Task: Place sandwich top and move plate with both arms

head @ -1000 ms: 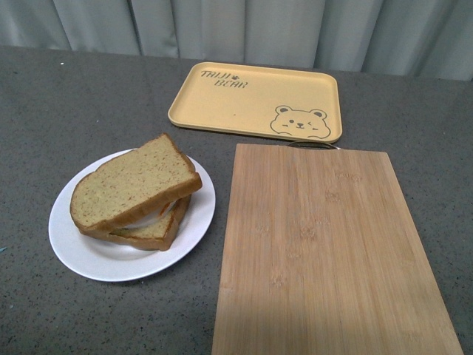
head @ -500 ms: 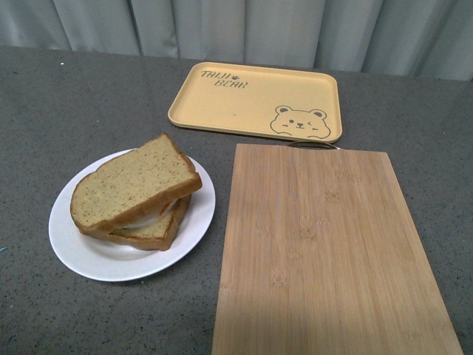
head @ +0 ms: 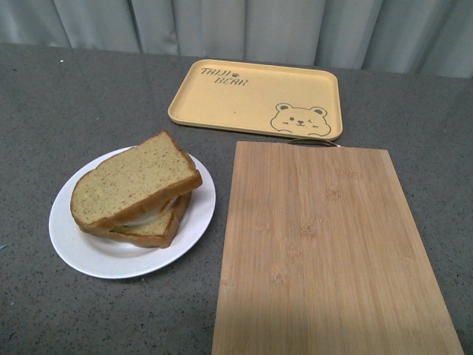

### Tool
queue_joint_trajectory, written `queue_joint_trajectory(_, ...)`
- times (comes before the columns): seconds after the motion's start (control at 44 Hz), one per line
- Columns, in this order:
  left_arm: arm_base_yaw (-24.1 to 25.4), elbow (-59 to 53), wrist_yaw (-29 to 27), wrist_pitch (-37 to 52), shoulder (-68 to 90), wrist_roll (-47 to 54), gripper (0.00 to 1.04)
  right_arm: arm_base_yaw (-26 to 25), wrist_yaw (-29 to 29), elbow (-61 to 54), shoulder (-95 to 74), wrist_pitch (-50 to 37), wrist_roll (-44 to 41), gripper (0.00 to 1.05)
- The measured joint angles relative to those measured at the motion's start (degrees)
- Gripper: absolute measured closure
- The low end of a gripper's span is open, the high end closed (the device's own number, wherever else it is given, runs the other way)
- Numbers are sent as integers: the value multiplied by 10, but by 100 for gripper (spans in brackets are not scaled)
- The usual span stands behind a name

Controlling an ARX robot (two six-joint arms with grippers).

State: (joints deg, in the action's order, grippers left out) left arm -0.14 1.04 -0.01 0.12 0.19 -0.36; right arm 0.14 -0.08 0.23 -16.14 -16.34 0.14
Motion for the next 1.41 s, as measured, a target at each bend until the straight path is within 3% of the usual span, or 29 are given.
queue_joint_trajectory(0.432,0,0,0,0,0,0,7,0,0,0,61,61,0,104)
queue_joint_trajectory(0.523,0,0,0,0,0,0,7,0,0,0,134,155,0,104)
queue_joint_trajectory(0.682,0,0,0,0,0,0,7,0,0,0,158,162,-1,102)
queue_joint_trajectory(1.023,0,0,0,0,0,0,7,0,0,0,159,162,-1,55)
queue_joint_trajectory(1.091,5,39,10,-100,73,-55,7,0,0,0,159,162,-1,41)
queue_joint_trajectory(1.136,5,50,30,-108,142,-98,7,0,0,0,159,162,-1,30)
queue_joint_trajectory(1.25,-7,58,65,-42,291,-200,7,0,0,0,159,163,-1,9)
queue_joint_trajectory(1.409,18,82,96,124,545,-334,7,0,0,0,159,162,-1,9)
